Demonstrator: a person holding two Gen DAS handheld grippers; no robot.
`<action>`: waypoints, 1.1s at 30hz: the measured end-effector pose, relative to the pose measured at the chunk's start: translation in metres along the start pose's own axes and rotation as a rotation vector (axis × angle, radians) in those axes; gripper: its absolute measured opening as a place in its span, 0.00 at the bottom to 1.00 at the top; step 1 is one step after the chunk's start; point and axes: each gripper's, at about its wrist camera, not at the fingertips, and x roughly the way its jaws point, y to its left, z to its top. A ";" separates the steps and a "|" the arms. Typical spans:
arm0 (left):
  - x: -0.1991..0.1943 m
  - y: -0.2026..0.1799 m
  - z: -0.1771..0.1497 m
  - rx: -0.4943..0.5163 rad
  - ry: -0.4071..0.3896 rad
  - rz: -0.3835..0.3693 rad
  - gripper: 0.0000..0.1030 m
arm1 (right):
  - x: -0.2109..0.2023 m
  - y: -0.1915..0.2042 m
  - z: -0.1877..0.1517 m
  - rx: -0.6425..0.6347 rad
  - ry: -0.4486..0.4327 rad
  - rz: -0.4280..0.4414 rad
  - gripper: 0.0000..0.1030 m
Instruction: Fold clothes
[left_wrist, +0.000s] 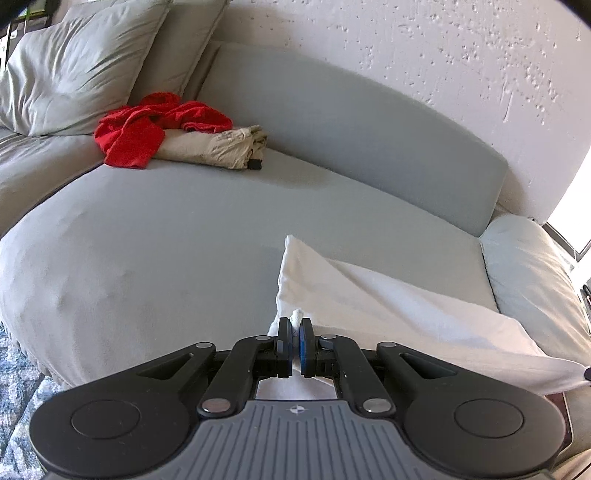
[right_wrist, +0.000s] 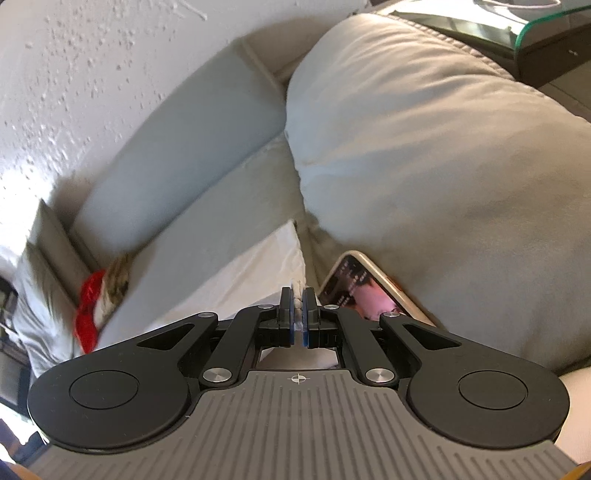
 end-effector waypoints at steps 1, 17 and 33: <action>0.001 0.000 0.000 0.007 0.006 0.010 0.02 | -0.003 0.002 -0.001 -0.006 -0.005 0.002 0.03; -0.005 -0.014 -0.010 0.100 0.046 0.176 0.34 | -0.010 0.017 -0.007 -0.101 0.061 -0.070 0.35; 0.016 -0.109 -0.016 0.380 0.077 -0.052 0.26 | -0.007 0.079 -0.013 -0.278 0.161 -0.027 0.35</action>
